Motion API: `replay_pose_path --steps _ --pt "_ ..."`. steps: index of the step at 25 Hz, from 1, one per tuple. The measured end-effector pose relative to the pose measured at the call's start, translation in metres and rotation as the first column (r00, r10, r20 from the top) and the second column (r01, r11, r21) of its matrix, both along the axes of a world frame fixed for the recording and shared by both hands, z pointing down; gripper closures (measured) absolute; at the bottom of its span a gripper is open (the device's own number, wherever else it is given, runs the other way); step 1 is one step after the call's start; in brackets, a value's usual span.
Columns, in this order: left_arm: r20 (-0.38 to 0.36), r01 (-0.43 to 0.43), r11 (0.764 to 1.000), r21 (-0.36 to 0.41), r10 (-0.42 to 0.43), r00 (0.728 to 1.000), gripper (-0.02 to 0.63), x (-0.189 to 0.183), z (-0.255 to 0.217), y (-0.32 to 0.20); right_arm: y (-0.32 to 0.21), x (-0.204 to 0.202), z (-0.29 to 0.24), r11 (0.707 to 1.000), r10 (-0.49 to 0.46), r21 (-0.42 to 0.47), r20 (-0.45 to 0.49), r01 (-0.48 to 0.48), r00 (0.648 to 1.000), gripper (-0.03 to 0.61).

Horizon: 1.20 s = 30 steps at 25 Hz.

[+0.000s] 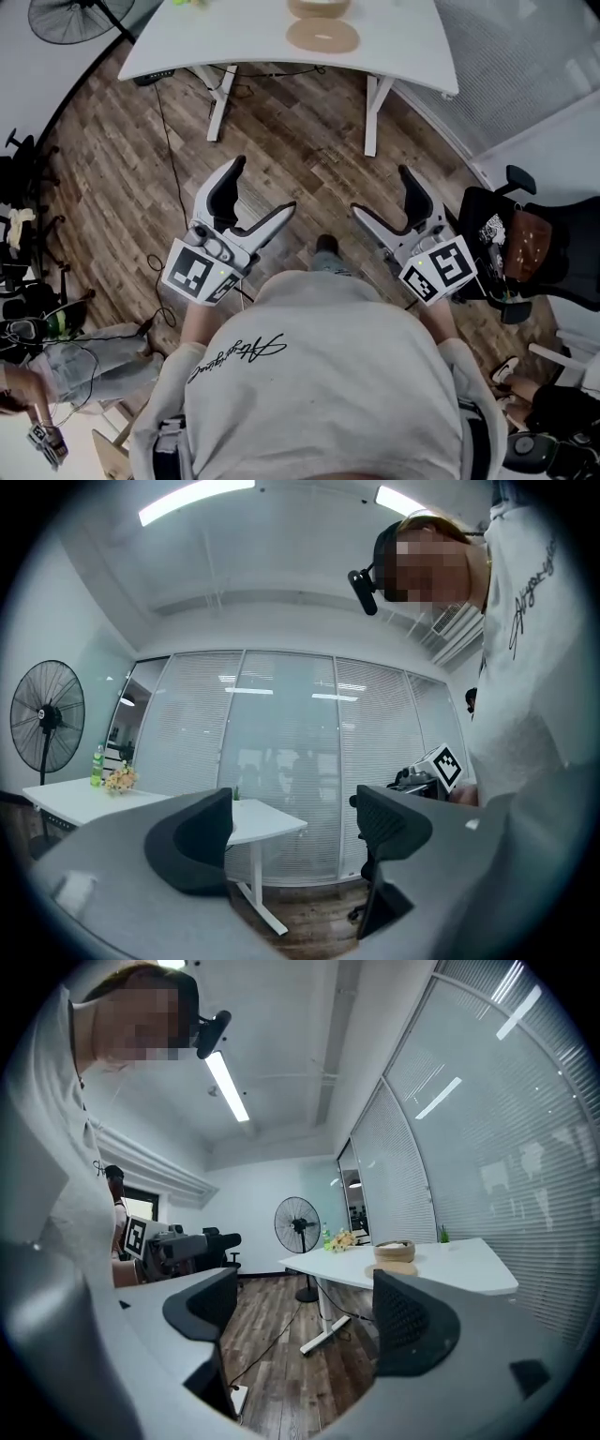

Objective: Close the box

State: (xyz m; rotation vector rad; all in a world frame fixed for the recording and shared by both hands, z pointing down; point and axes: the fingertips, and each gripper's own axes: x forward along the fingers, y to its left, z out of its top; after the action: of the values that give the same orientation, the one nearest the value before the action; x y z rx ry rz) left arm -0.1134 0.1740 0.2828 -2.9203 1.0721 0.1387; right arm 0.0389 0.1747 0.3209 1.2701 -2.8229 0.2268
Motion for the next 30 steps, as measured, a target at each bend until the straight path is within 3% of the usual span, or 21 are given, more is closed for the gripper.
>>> replay_pose_path --steps 14,24,30 --pt "0.038 0.04 0.999 0.035 -0.042 0.998 0.215 0.055 -0.007 -0.101 -0.101 0.049 -0.003 0.998 -0.055 0.005 0.011 0.055 0.998 0.149" --pt "0.009 0.024 1.0 0.003 -0.024 1.0 0.215 0.062 -0.005 -0.13 -0.122 0.057 -0.003 0.999 -0.034 0.03 -0.007 0.034 0.999 0.164" --pt "0.031 0.012 1.0 0.007 -0.012 0.999 0.215 0.073 -0.009 -0.135 -0.126 0.065 -0.007 0.999 -0.026 0.026 0.008 0.026 1.0 0.16"
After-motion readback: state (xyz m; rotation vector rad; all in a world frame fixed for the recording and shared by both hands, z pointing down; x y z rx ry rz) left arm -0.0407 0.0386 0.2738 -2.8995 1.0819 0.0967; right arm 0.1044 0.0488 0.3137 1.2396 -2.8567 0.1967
